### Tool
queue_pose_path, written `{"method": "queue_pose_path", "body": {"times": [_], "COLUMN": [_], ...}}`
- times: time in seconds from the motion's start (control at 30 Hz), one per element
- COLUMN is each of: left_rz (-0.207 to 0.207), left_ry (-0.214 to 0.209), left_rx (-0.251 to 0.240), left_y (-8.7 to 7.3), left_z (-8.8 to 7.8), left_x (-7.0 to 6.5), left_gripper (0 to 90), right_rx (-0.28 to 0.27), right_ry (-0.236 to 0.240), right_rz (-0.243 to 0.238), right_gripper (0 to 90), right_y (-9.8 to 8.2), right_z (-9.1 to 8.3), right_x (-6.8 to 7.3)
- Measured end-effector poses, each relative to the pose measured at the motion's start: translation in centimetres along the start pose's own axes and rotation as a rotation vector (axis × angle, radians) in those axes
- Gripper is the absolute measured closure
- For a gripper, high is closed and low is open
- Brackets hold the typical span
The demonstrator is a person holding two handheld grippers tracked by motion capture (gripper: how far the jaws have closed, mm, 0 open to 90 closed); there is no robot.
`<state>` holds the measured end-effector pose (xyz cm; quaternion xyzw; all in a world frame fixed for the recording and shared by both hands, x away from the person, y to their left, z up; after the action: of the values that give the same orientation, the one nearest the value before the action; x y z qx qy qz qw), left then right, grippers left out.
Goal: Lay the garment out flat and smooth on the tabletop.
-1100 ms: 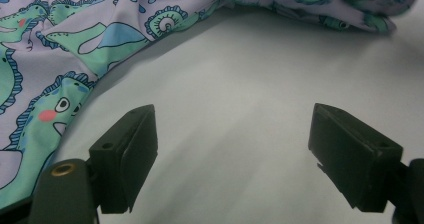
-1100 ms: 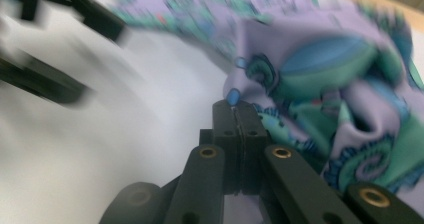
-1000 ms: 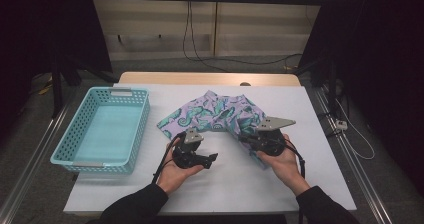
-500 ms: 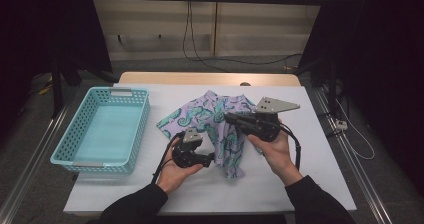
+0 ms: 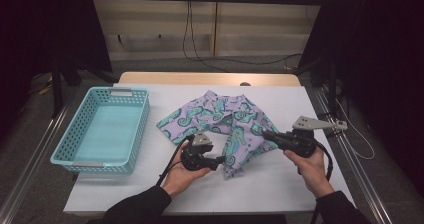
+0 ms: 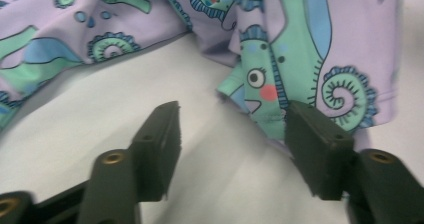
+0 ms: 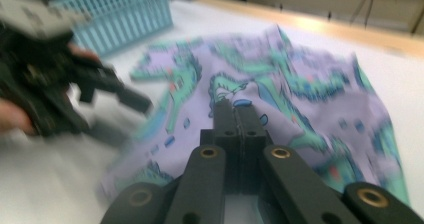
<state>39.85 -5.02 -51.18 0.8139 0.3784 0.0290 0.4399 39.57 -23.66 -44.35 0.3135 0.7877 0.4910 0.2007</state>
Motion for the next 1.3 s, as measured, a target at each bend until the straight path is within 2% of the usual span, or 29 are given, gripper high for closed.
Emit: {"method": "queue_pose_path", "body": {"times": [0.07, 0.17, 0.23, 0.33, 0.4, 0.43, 0.53, 0.6, 0.67, 0.77, 0.83, 0.9, 0.93, 0.97, 1.03, 1.07, 1.1, 1.17, 1.2, 1.23, 1.27, 1.3], "left_rz": [-0.011, -0.02, -0.021, -0.024, -0.013, -0.005, -0.003, 0.003, 0.025, 0.066, 0.08, 0.105, 0.109, 0.1, 0.089, 0.097, 0.108, 0.084, 0.093, 0.091, 0.074, 0.075], "left_ry": [0.009, 0.017, 0.024, 0.025, 0.028, 0.027, 0.005, -0.01, -0.055, -0.057, -0.057, -0.033, -0.034, -0.071, -0.105, -0.104, -0.077, -0.09, -0.079, -0.076, -0.08, -0.074], "left_rx": [0.007, 0.008, 0.004, 0.003, 0.01, 0.011, 0.024, 0.024, 0.025, 0.045, 0.067, 0.092, 0.099, 0.103, 0.111, 0.111, 0.117, 0.129, 0.132, 0.135, 0.134, 0.131], "left_y": [-0.1, -0.1, 0.1, 0.3, 0.4, 0.5, 0.4, 0.4, 0.6, 0.5, 0.2, -0.4, -0.6, -0.8, -0.9, -0.9, -0.8, -0.9, -1.0, -1.0, -1.1, -1.1], "left_z": [0.2, 0.4, 0.4, 0.6, 0.8, 0.9, 1.4, 1.7, 1.9, 2.6, 3.4, 4.2, 4.5, 4.5, 4.3, 4.2, 4.1, 3.7, 3.4, 2.8, 2.2, 1.5], "left_x": [0.1, 0.4, 0.6, 0.5, 0.2, 0.1, -0.6, -1.3, -2.5, -3.5, -4.3, -4.9, -5.2, -5.6, -6.0, -6.2, -5.9, -5.6, -5.3, -5.0, -4.7, -4.4], "left_gripper": [43.2, 44.2, 44.4, 44.4, 44.0, 43.6, 41.8, 37.9, 35.4, 32.4, 32.5, 33.8, 36.5, 41.1, 58.6, 69.4, 78.5, 82.8, 83.3, 83.5, 83.6, 83.7], "right_rx": [0.057, 0.158, 0.24, 0.321, 0.364, 0.354, 0.271, 0.215, 0.184, 0.159, 0.159, 0.177, 0.195, 0.215, 0.25, 0.26, 0.266, 0.272, 0.271, 0.27, 0.269, 0.261], "right_ry": [-0.005, -0.051, -0.098, -0.155, -0.221, -0.216, -0.206, -0.178, -0.141, -0.087, -0.072, -0.066, -0.064, -0.066, -0.073, -0.071, -0.076, -0.076, -0.071, -0.063, -0.051, -0.042], "right_rz": [0.012, 0.024, 0.001, -0.003, -0.029, -0.028, -0.028, -0.031, -0.055, -0.068, -0.08, -0.089, -0.093, -0.097, -0.096, -0.094, -0.087, -0.066, -0.063, -0.07, -0.072, -0.071], "right_gripper": [90.0, 90.0, 89.9, 88.0, 84.1, 82.9, 75.6, 70.0, 66.7, 57.8, 50.2, 46.3, 45.5, 44.7, 45.8, 47.3, 49.6, 52.8, 54.5, 60.4, 63.3, 65.5], "right_y": [-2.3, -5.5, -7.2, -8.5, -8.8, -8.6, -6.9, -5.5, -4.6, -3.7, -3.5, -3.8, -4.2, -4.6, -5.5, -5.8, -5.9, -6.1, -6.2, -6.1, -6.0, -5.8], "right_z": [-0.4, -0.6, -0.4, -0.2, -0.5, -0.6, -1.2, -1.4, -1.2, -0.4, 0.1, 0.7, 1.0, 1.3, 1.6, 1.7, 1.7, 1.8, 1.9, 2.0, 2.0, 2.0], "right_x": [-0.6, -2.2, -3.2, -4.6, -5.3, -5.3, -4.7, -3.7, -2.3, -0.3, 0.4, 0.9, 1.0, 1.0, 0.9, 0.8, 0.8, 0.7, 0.8, 1.0, 1.3, 1.5]}}
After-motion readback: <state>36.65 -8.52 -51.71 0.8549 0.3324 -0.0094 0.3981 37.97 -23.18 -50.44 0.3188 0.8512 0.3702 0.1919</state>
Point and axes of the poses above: each handheld gripper's, and its own axes: z roughly forward along the jaws, y roughly out of its top, x roughly to its left, the point moved 10 cm from there along z, roughly forward along the jaws, and after that the axes turned 11 degrees about -z, right-handed, at the moved point
